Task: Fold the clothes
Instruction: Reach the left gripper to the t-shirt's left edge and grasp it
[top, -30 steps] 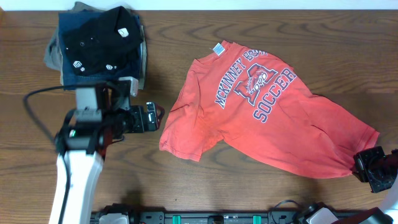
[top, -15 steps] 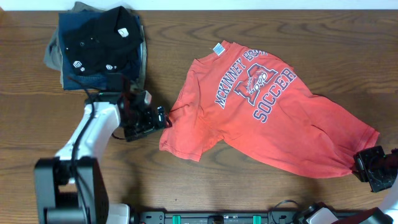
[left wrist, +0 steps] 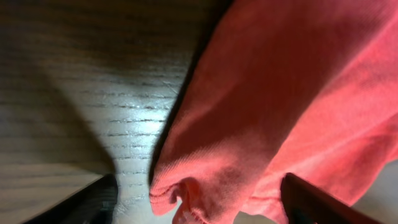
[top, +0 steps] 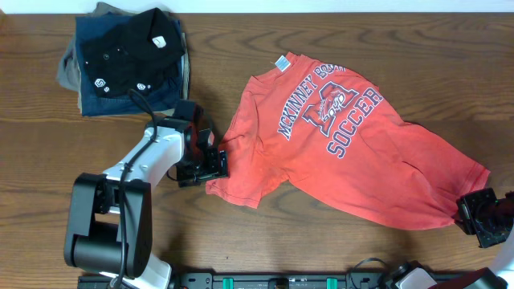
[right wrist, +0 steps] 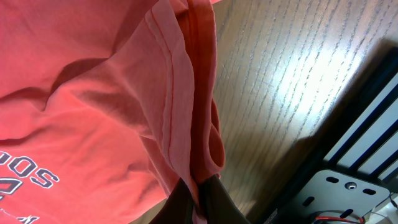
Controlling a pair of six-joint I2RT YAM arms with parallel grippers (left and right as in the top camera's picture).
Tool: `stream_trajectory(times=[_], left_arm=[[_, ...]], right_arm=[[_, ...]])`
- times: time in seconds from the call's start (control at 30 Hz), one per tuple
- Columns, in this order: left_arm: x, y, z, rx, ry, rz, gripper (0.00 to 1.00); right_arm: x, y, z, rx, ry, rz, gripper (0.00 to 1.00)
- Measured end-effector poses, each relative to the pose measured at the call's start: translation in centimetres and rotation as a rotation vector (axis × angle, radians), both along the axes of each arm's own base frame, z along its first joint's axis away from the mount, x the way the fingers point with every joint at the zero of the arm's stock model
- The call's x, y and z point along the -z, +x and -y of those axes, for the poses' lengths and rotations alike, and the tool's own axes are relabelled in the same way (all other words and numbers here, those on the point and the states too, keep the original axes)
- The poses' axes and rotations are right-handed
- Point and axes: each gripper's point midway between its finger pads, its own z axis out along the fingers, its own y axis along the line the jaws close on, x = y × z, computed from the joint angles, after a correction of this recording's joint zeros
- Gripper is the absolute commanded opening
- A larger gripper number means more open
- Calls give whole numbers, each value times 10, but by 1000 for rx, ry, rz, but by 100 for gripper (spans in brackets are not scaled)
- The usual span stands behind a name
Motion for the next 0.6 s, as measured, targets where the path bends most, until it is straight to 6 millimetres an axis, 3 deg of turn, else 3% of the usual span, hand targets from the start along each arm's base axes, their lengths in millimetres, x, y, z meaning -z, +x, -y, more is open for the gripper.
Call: stream_trajectory(times=[0.47,0.6], left_arm=[[3,6,-6,-42,51,15,72],[3,5,-6,-49,54,12,63]], right_arm=[[0,-1,-1,0,3,-2,6],[0,-1,-1,0,4,-3,6]])
